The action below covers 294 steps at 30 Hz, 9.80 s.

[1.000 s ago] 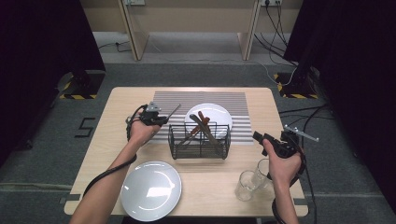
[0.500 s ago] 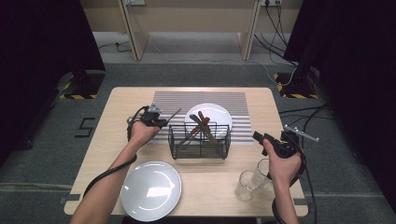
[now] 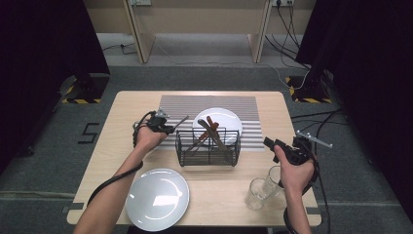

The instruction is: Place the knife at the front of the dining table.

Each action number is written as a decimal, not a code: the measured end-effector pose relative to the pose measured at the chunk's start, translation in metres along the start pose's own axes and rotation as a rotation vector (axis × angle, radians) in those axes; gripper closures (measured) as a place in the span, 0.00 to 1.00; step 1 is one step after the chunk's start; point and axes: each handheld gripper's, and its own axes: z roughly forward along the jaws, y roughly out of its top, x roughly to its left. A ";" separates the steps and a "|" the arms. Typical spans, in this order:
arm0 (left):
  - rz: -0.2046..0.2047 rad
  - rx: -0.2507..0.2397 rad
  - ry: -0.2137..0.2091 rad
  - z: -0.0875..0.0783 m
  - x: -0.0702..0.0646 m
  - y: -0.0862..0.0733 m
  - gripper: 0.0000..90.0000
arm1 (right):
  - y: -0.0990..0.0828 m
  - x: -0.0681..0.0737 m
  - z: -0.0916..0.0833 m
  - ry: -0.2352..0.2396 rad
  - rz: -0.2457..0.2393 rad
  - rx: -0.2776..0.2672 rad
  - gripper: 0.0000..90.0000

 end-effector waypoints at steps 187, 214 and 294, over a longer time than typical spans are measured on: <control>0.059 0.170 -0.041 -0.028 -0.033 -0.038 0.82 | 0.002 0.001 -0.004 0.006 -0.008 -0.018 0.50; 0.078 0.194 -0.030 -0.014 -0.028 -0.018 0.82 | 0.002 0.001 -0.002 0.008 -0.008 -0.011 0.50; -0.035 -0.163 0.022 -0.122 -0.051 -0.079 0.35 | 0.005 0.033 -0.004 0.022 -0.121 -0.019 0.48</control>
